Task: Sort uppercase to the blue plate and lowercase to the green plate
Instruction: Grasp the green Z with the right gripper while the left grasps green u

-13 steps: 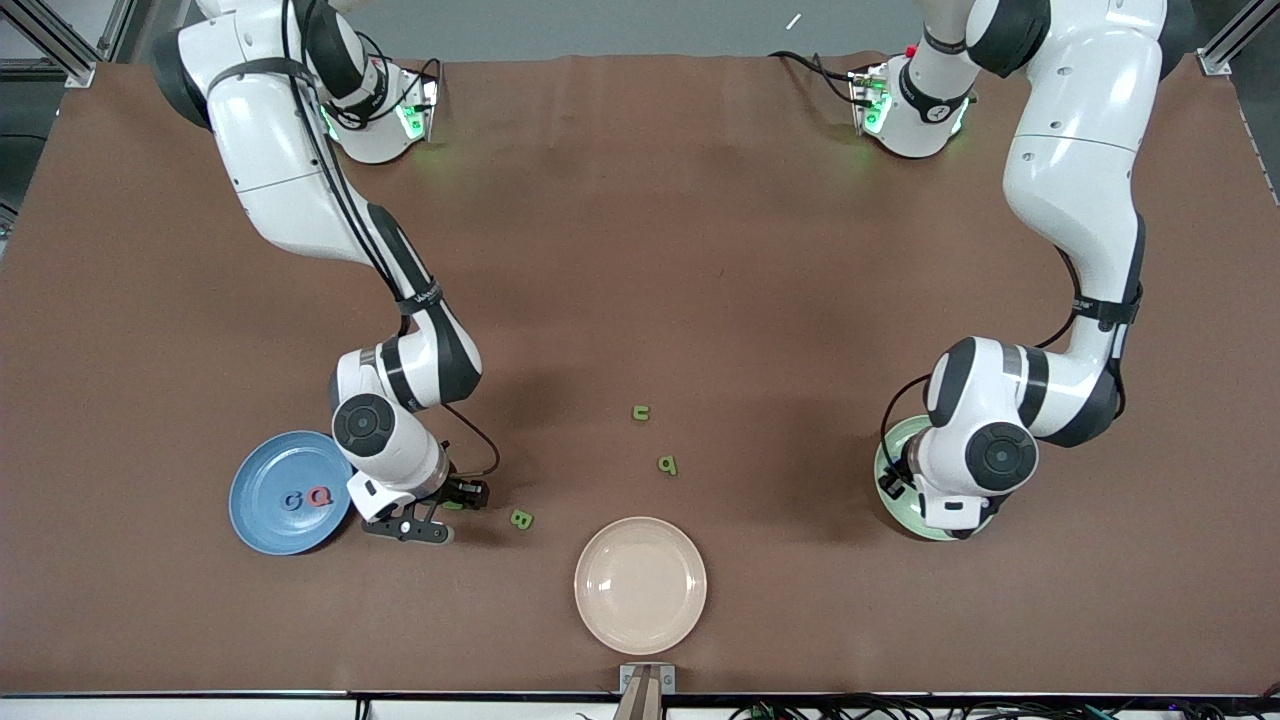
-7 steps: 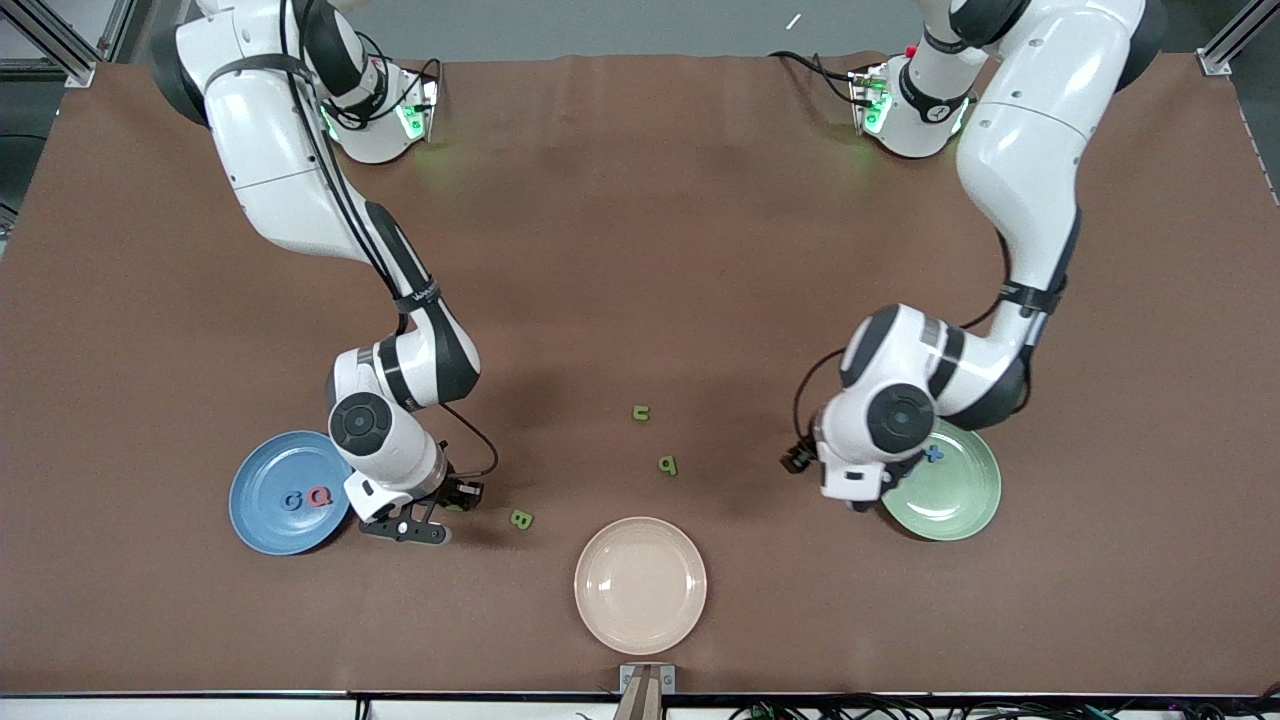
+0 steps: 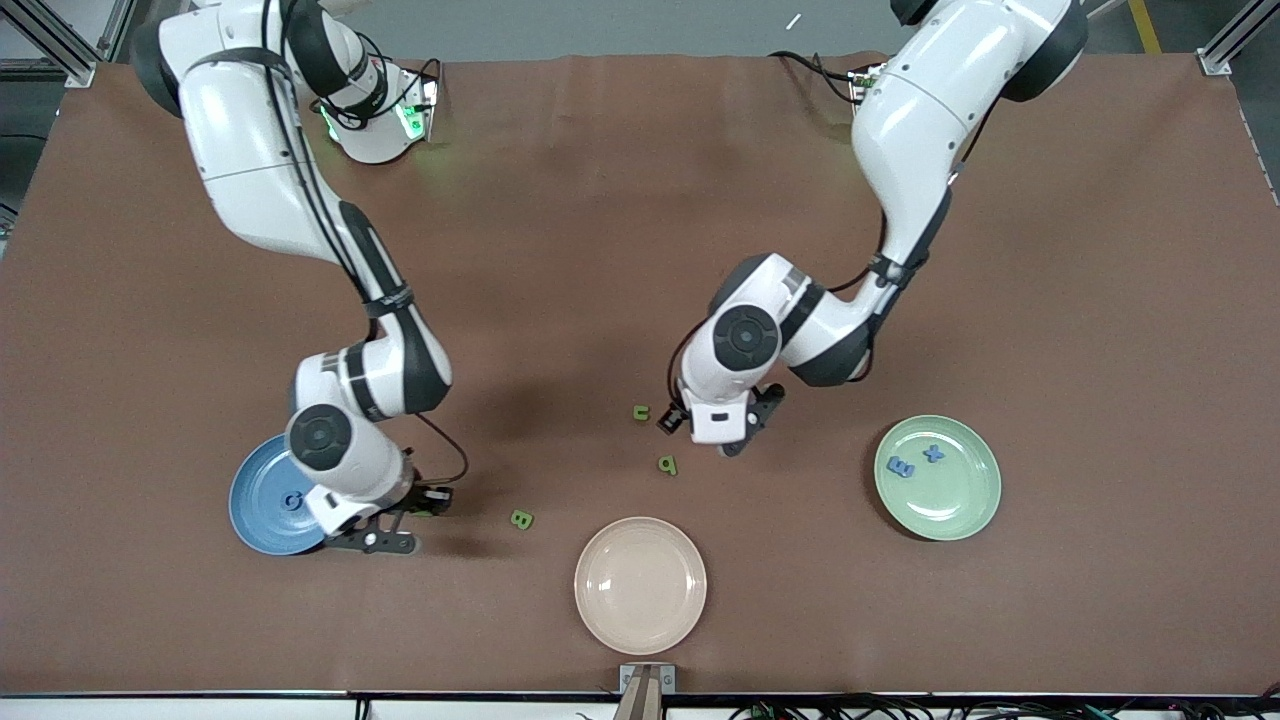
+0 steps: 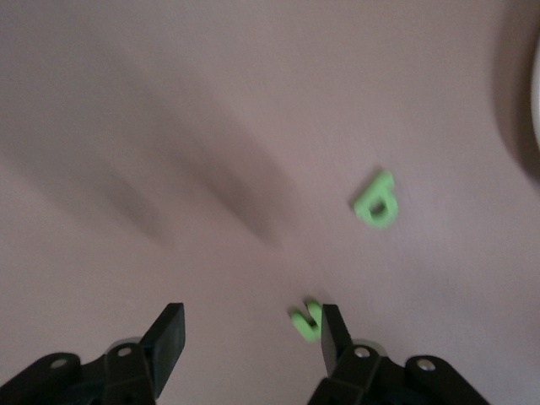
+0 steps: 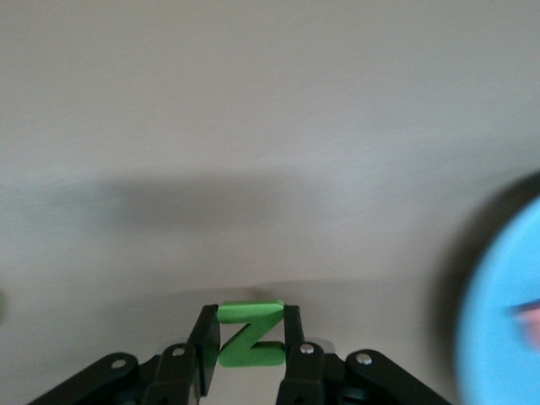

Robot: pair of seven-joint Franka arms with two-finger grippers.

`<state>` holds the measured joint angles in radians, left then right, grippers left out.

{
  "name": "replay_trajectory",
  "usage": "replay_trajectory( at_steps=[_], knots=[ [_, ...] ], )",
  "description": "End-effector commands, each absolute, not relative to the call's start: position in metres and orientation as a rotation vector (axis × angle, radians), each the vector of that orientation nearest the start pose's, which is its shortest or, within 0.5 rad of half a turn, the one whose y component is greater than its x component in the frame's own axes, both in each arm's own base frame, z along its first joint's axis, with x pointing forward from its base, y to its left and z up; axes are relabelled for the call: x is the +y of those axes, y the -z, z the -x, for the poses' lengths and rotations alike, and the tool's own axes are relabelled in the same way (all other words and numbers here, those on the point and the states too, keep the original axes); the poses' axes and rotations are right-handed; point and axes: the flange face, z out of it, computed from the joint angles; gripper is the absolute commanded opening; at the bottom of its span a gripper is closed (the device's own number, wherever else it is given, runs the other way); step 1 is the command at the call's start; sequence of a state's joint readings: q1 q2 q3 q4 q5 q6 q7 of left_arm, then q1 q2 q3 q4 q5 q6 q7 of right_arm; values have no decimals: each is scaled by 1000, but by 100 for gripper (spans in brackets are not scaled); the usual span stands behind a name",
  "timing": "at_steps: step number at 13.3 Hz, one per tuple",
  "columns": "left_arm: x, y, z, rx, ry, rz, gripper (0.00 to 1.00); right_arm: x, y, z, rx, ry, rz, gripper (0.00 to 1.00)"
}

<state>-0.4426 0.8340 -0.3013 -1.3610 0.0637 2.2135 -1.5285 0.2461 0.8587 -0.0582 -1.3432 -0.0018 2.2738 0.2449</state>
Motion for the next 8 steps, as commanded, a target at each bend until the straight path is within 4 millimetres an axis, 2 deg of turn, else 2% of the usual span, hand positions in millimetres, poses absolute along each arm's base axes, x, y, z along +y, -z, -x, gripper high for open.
replay_trajectory(
  at_steps=[1,3,4,6,8],
  knots=[
    [-492,-238,-564,-1144,-147,3053,73,79,-240,-742,-140,90,3158,2],
    [-509,-233,-547,-811,-57,3131,73,29,-236,-739,-263,5,3148,3],
    [-514,-231,-545,-709,-20,3159,73,12,-234,-737,-306,-42,3136,4],
    [-518,-227,-547,-510,48,3233,73,-10,-227,-726,-339,-186,3106,8],
    [-524,-220,-548,-250,115,3302,71,-14,-218,-714,-364,-328,3076,14]
  ],
)
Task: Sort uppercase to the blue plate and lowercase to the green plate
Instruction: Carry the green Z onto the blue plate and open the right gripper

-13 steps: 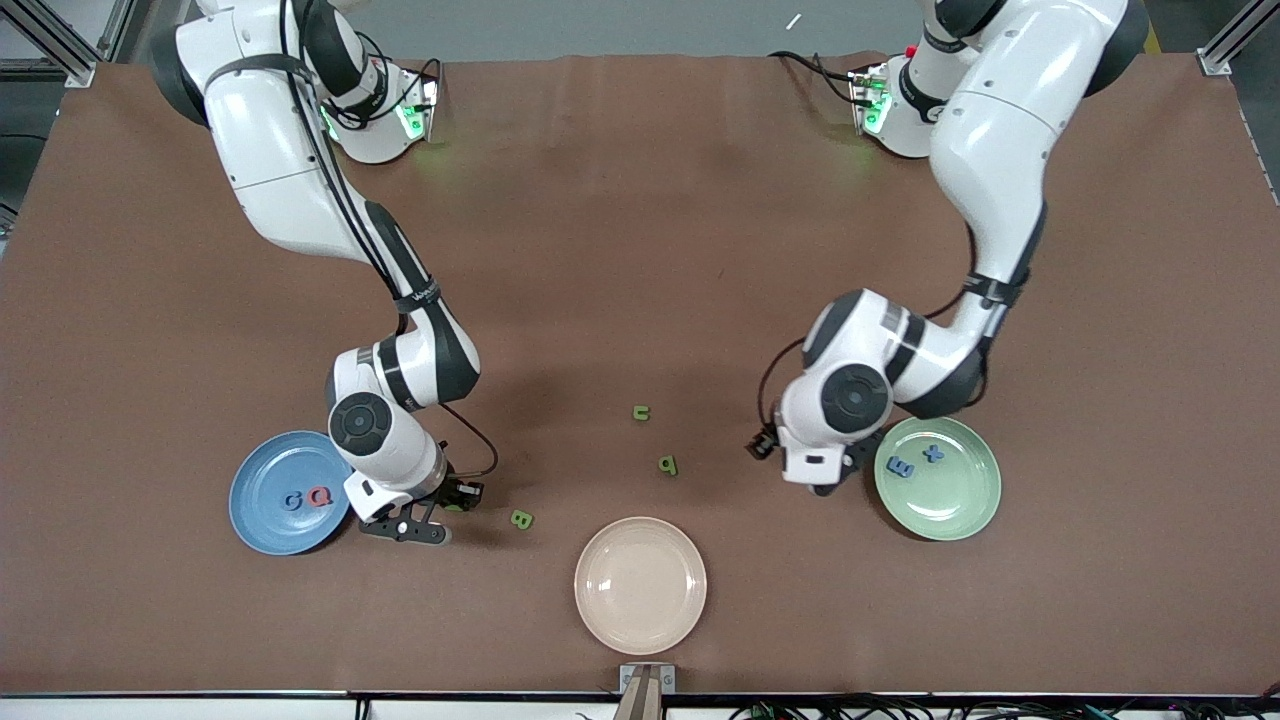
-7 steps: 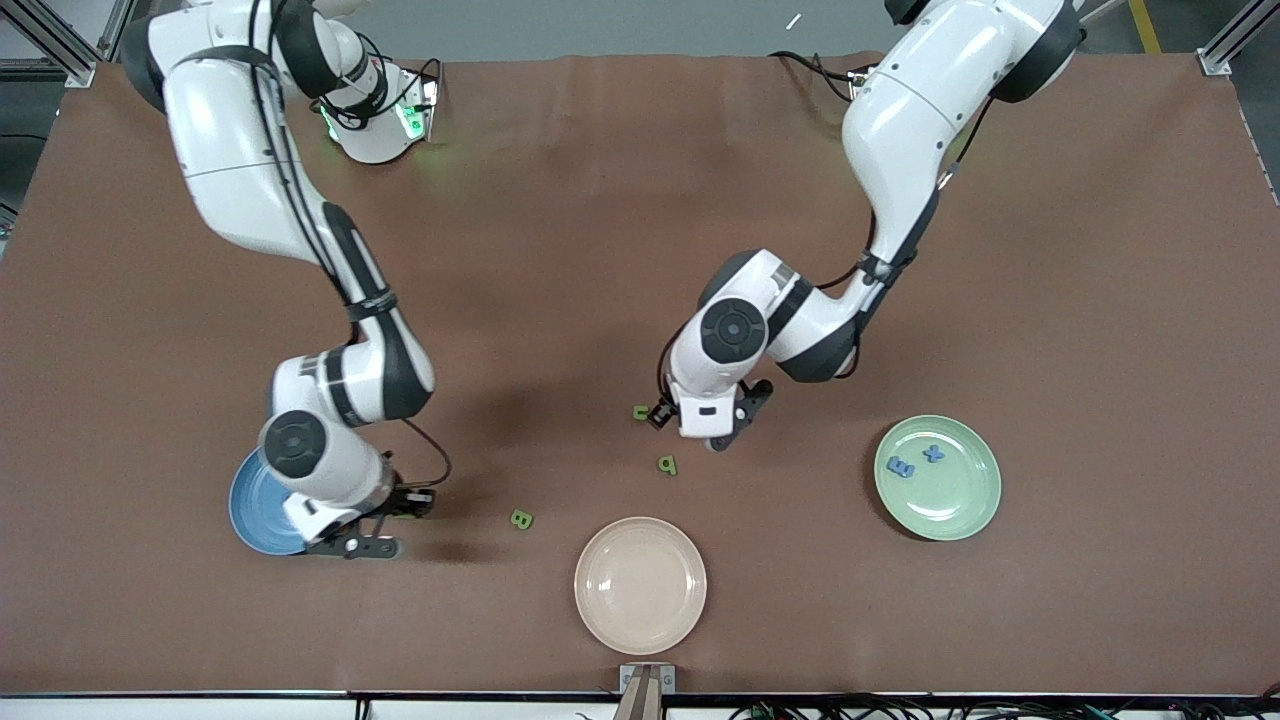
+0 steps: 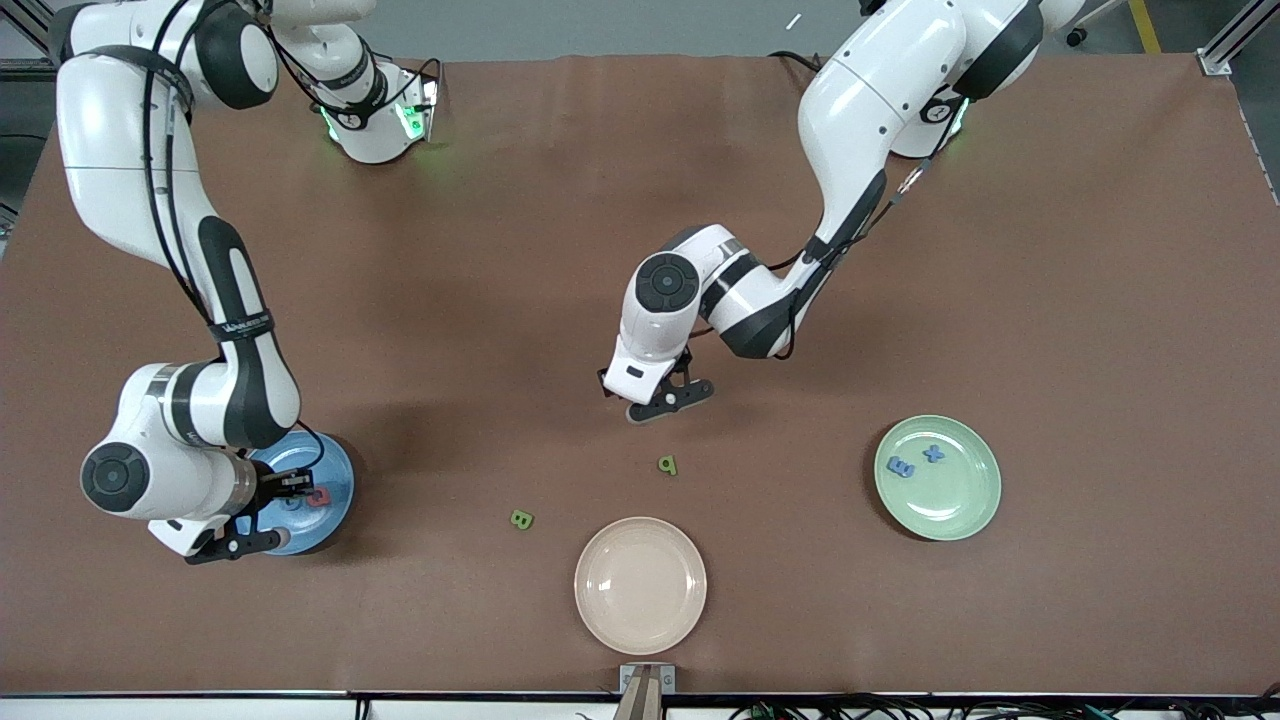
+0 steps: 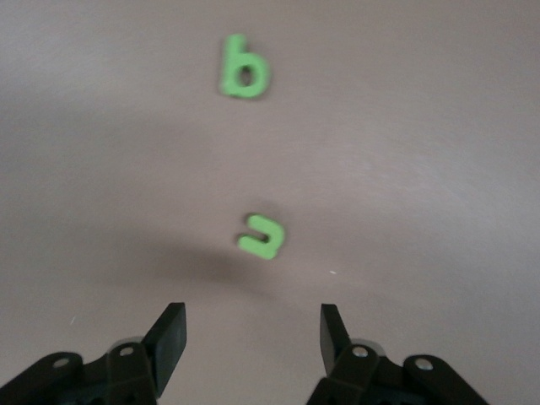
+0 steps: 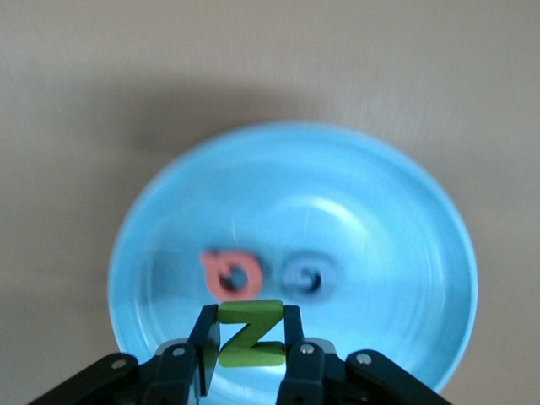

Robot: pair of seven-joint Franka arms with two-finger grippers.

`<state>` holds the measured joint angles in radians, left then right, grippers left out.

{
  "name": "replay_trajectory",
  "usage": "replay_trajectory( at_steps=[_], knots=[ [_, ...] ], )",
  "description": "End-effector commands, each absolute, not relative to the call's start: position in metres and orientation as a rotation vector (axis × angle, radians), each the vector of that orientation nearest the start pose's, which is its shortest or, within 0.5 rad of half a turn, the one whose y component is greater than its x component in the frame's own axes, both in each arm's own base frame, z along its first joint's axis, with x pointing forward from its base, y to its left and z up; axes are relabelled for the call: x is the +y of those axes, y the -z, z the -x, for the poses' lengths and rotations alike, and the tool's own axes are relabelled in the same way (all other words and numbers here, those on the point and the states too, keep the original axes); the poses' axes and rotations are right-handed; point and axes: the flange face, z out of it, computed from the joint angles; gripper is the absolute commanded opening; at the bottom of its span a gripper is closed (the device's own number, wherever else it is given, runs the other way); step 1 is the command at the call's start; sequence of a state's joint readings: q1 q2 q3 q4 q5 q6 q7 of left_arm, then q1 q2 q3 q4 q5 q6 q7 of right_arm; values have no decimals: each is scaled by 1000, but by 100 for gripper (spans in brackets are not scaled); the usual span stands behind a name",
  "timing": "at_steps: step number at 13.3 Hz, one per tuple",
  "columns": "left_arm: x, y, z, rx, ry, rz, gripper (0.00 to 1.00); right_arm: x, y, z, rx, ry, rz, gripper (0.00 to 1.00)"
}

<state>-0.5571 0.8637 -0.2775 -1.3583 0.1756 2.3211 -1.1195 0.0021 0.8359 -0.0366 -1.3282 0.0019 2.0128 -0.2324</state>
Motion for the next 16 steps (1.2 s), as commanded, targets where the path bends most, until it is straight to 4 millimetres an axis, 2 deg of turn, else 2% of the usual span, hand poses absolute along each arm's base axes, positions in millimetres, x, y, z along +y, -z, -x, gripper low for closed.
replay_trajectory(
  at_steps=[1,2,4,6,8,10,11,12,13,16],
  knots=[
    [-521,-211,-553,-166,150,3315,70,-16,-216,-712,-363,-357,3073,21],
    [-525,-206,-552,-66,225,3312,70,-18,-209,-710,-358,-371,3070,27],
    [-525,-199,-554,122,352,3258,69,-18,-209,-710,-361,-367,3071,64],
    [-522,-199,-556,306,376,3219,64,-17,-215,-714,-360,-336,3075,100],
    [-524,-195,-553,356,375,3204,60,-4,-228,-723,-376,-249,3087,100],
    [-529,-186,-546,458,383,3162,55,18,-240,-735,-346,-116,3036,100],
    [-529,-184,-545,493,398,3139,55,24,-245,-741,-304,-29,3008,100],
    [-529,-178,-544,494,390,3136,55,38,-249,-746,-307,56,2997,100],
    [-529,-178,-543,492,390,3136,55,68,-251,-748,-296,112,3004,100],
    [-530,-174,-541,499,382,3133,54,136,-247,-742,15,138,3017,100]
  ],
)
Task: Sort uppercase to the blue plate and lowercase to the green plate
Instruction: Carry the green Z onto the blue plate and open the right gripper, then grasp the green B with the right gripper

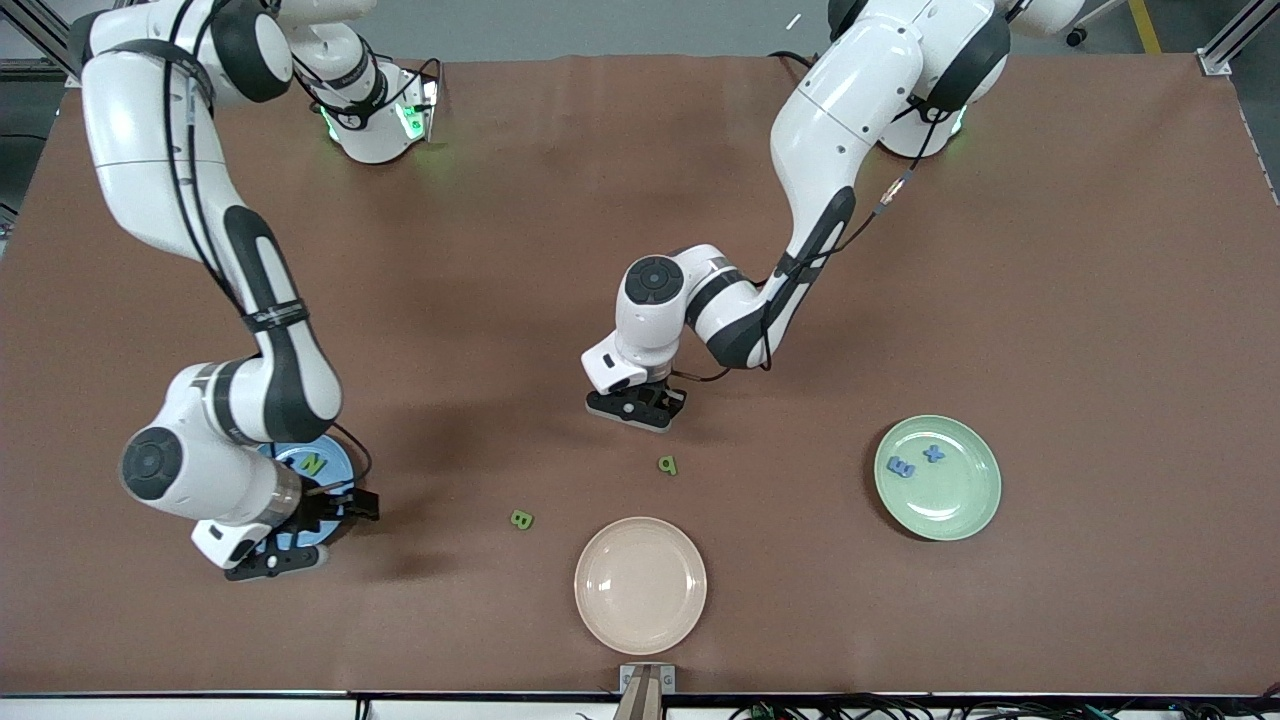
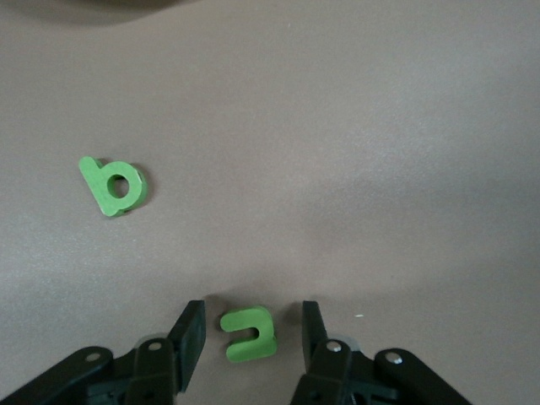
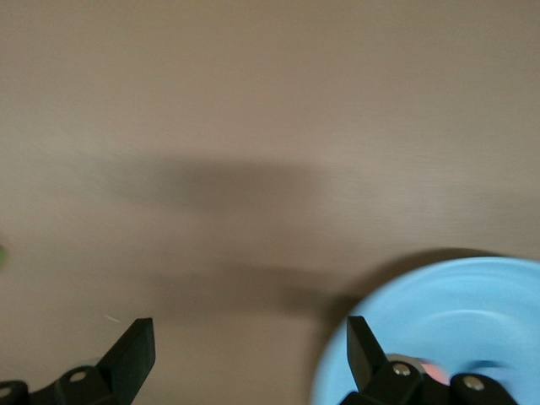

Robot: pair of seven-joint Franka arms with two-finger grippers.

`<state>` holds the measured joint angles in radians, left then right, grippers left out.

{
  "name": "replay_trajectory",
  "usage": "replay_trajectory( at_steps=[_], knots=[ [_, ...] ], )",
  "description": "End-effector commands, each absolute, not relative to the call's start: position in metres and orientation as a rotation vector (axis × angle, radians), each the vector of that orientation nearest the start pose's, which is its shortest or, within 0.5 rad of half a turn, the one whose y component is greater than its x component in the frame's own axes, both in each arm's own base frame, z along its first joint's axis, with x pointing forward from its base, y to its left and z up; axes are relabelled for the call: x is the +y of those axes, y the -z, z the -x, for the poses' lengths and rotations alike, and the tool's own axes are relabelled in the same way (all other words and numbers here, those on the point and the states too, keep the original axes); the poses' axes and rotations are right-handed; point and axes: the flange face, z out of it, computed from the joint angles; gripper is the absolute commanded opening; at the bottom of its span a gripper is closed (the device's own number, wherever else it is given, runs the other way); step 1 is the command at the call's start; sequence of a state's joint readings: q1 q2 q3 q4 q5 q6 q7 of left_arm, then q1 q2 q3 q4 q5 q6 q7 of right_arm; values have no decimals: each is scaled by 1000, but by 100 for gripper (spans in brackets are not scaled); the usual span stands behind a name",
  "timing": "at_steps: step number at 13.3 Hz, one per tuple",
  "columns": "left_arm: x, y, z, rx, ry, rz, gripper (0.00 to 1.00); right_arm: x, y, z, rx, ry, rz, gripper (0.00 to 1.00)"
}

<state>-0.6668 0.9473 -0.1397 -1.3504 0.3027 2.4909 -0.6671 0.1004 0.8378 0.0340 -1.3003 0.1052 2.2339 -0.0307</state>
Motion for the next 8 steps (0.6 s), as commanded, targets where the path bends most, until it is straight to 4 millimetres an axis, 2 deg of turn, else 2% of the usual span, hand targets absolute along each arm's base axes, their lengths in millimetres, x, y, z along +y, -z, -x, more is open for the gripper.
replay_trajectory(
  at_steps=[1,3,5,7,8],
  knots=[
    [-531,-174,-540,492,378,3136,54,150,-244,-741,138,150,3007,100],
    [-531,-178,-540,431,384,3151,52,187,-231,-737,338,197,2978,100],
    [-531,-175,-539,425,375,3153,45,225,-211,-729,486,242,3002,100],
    [-531,-171,-538,421,367,3153,43,270,-200,-723,539,315,3031,100],
    [-531,-171,-538,421,365,3152,39,282,-195,-724,559,350,3039,100]
  ],
)
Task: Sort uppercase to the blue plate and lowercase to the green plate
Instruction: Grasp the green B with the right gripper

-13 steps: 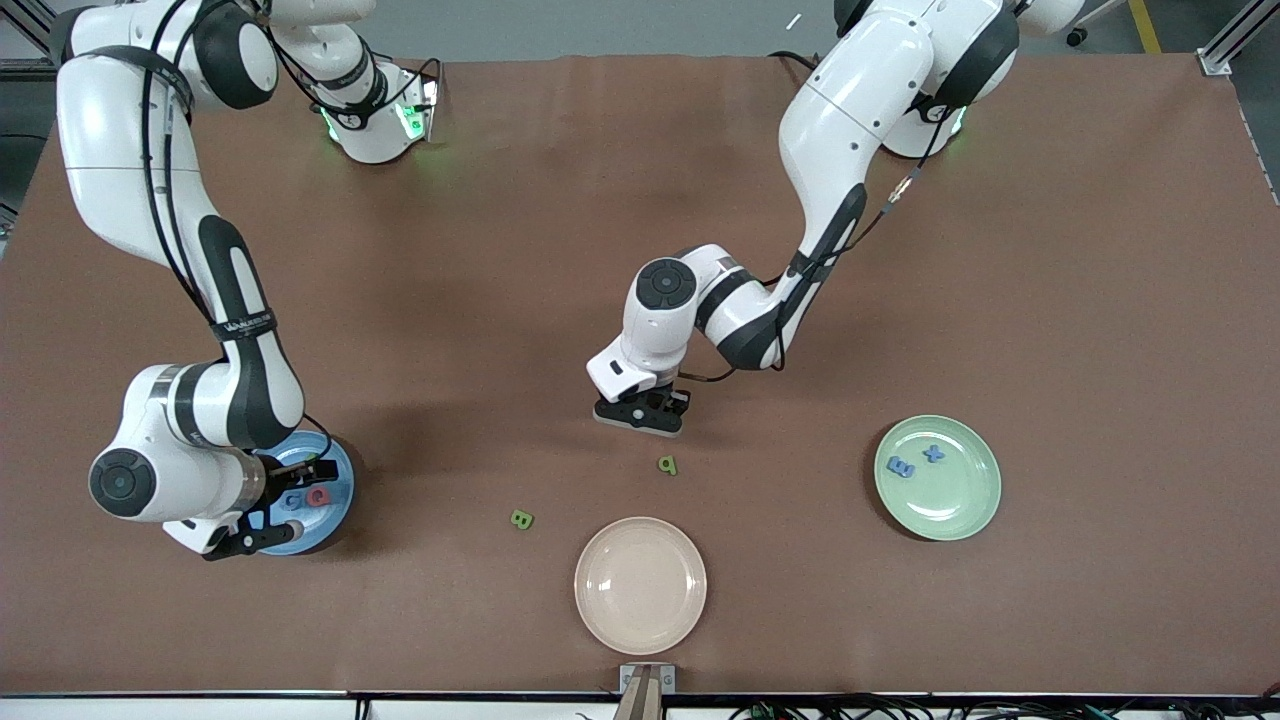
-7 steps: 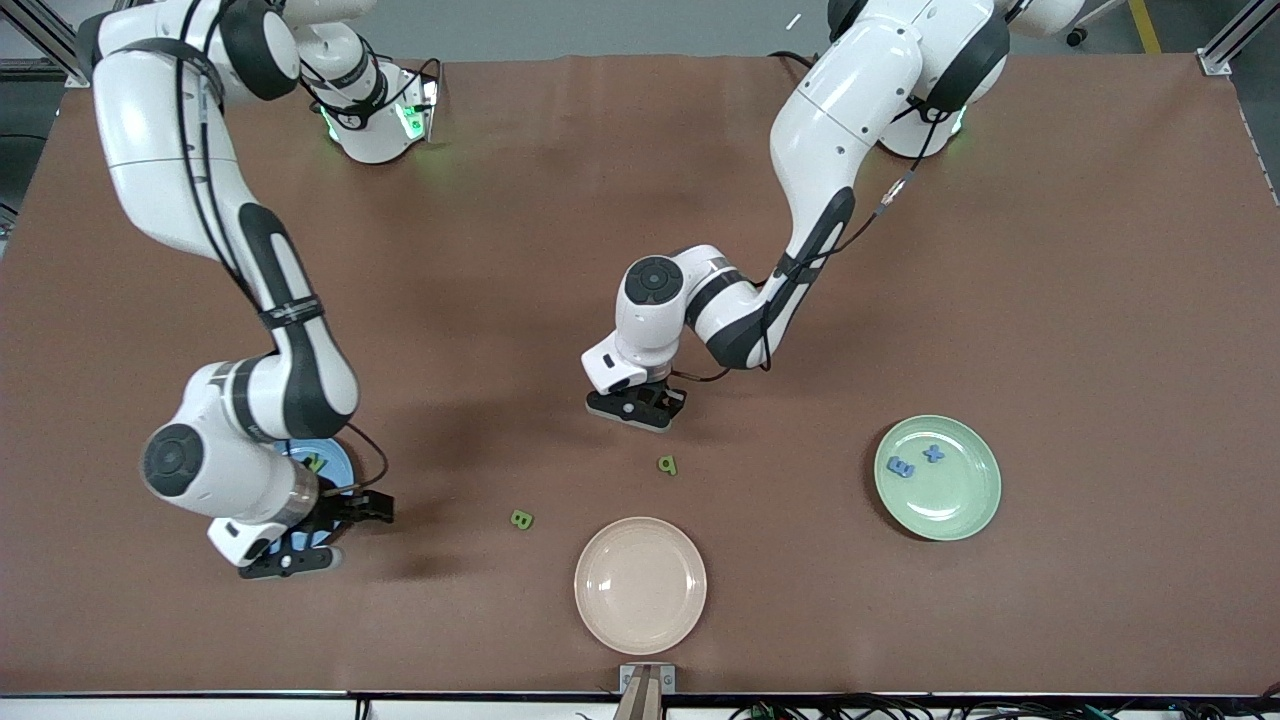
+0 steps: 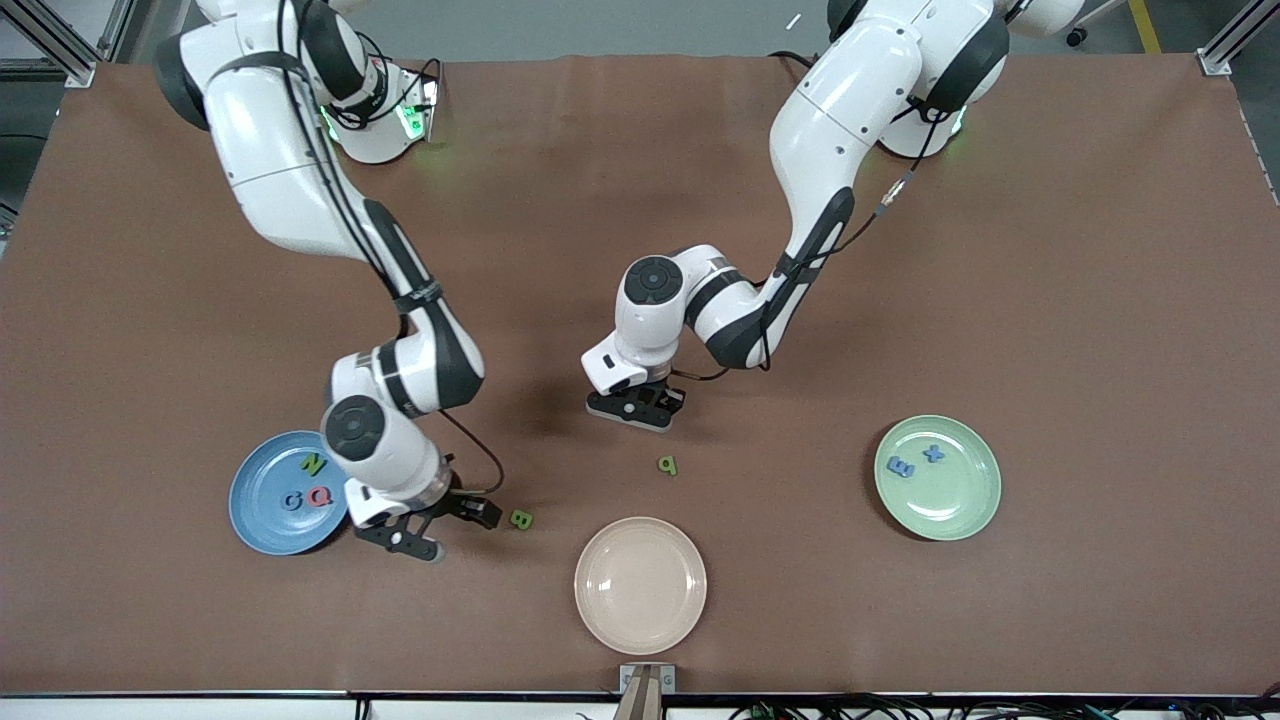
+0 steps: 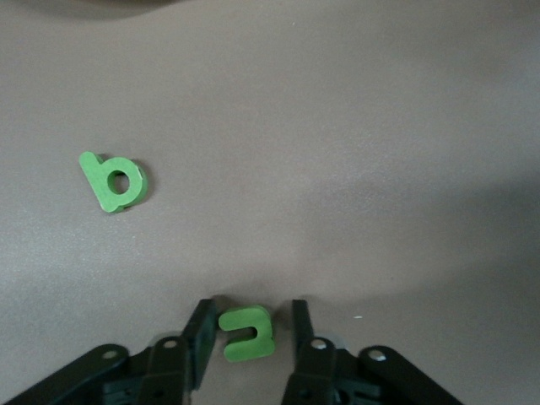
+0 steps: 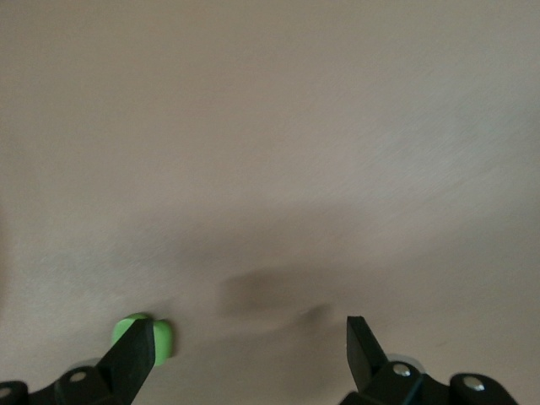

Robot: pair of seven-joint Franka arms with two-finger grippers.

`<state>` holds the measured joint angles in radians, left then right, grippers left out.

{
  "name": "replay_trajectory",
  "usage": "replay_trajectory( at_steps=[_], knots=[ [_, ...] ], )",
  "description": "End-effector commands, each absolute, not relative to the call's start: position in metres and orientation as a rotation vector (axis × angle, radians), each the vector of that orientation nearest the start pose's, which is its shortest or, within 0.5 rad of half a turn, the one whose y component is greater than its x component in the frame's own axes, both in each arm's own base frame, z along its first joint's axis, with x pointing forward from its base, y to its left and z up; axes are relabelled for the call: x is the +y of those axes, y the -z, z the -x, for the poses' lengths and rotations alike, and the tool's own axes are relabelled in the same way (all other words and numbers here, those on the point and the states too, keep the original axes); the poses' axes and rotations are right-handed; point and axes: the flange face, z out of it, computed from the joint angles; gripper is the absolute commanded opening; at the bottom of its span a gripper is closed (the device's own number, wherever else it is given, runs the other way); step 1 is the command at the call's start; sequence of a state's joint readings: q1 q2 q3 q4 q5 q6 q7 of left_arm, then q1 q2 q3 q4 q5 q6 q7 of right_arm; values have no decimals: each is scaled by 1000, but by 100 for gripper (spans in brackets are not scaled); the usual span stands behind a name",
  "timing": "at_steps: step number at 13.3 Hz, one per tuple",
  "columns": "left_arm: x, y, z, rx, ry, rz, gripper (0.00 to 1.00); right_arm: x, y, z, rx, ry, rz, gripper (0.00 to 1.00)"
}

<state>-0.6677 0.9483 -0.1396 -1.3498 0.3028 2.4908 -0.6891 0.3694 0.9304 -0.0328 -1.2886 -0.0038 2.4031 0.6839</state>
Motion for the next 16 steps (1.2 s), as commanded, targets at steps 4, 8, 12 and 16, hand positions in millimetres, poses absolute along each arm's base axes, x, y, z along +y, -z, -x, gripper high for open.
replay_trajectory(
  at_steps=[4,8,12,16],
  knots=[
    [-528,-171,-538,420,363,3147,8,310,-178,-725,551,436,3070,100],
    [-497,-213,-571,335,374,3126,1,318,-172,-722,553,446,3061,91],
    [-429,-252,-612,164,280,3078,1,327,-173,-719,531,448,3062,67],
    [-318,-272,-667,11,174,3016,3,334,-171,-714,516,434,3071,50]
  ],
)
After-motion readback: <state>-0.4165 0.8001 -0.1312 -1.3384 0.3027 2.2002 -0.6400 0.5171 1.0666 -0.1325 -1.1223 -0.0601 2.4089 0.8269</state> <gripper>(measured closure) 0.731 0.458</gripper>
